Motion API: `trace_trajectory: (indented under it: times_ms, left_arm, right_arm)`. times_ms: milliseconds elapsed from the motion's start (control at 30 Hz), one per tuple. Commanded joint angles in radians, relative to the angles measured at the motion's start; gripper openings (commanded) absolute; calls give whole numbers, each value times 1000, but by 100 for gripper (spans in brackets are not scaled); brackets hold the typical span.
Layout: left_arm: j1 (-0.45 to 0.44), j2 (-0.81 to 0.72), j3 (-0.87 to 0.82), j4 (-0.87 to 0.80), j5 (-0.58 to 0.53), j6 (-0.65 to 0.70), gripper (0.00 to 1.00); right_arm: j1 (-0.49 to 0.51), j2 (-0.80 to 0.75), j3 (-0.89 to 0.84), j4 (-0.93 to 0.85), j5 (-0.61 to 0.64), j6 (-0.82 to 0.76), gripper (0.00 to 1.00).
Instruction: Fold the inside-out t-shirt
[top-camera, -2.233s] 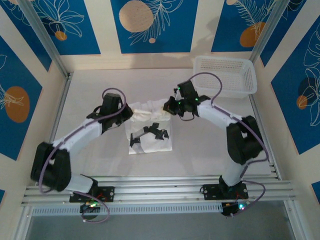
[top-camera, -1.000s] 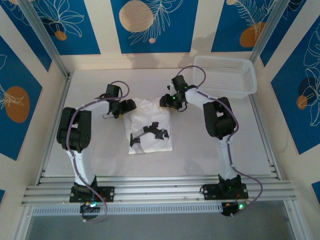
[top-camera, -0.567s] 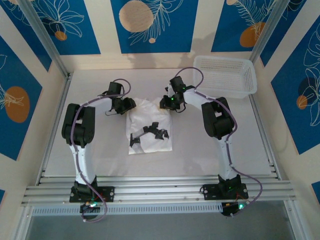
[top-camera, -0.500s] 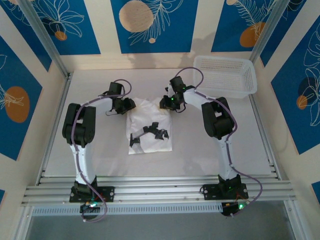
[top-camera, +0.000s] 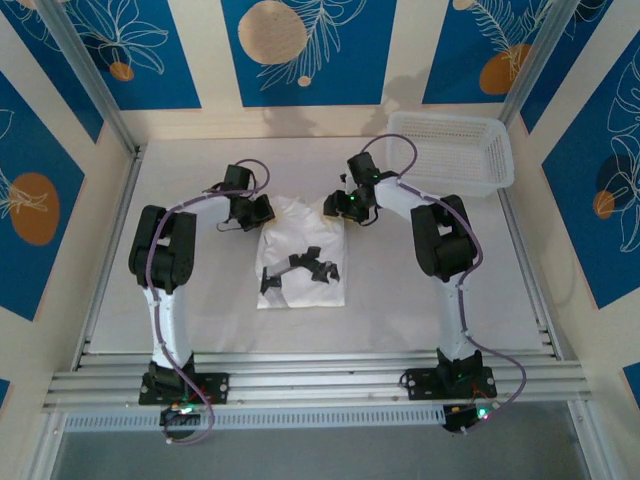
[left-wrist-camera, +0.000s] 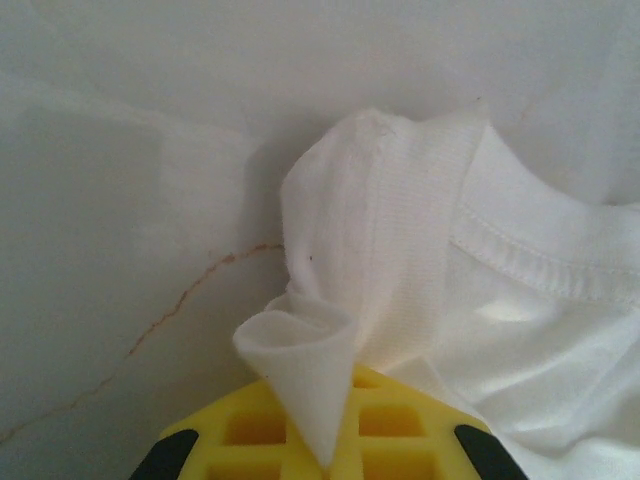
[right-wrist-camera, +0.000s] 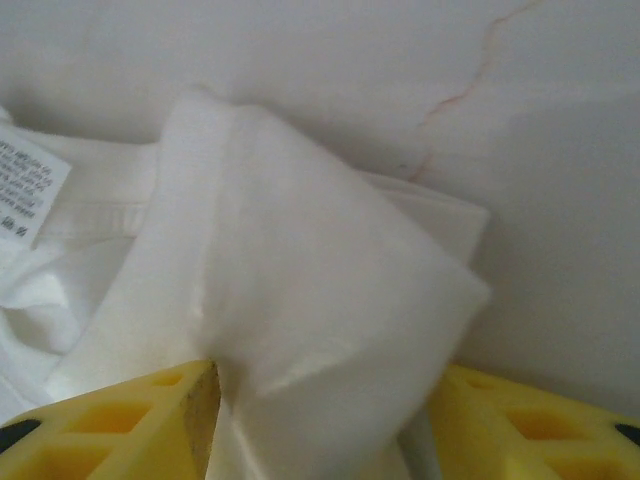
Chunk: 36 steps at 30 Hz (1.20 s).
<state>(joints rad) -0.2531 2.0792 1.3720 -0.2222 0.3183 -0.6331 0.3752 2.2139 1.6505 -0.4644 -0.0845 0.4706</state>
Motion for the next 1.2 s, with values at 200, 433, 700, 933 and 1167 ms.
trace_trajectory:
  times_ms: [200,433,700,933,1167]
  left_arm:
    - [-8,-1,5,-15,42,1,0]
    - [-10,-1,-8,12,67,-11,0]
    - [9,-188,66,32,188,-53,0]
    - [7,-547,103,35,217,-91,0]
    - [-91,-808,-323,103,95,-102,0]
  right_arm:
    - [15,54,49,-44,-36,22,54]
    - [28,66,44,0,-103,59,8]
    - [4,-139,142,-12,-196,33,0]
    - [16,-503,76,158,-243,1,0]
    - [70,-837,-528,560,-162,-31,0]
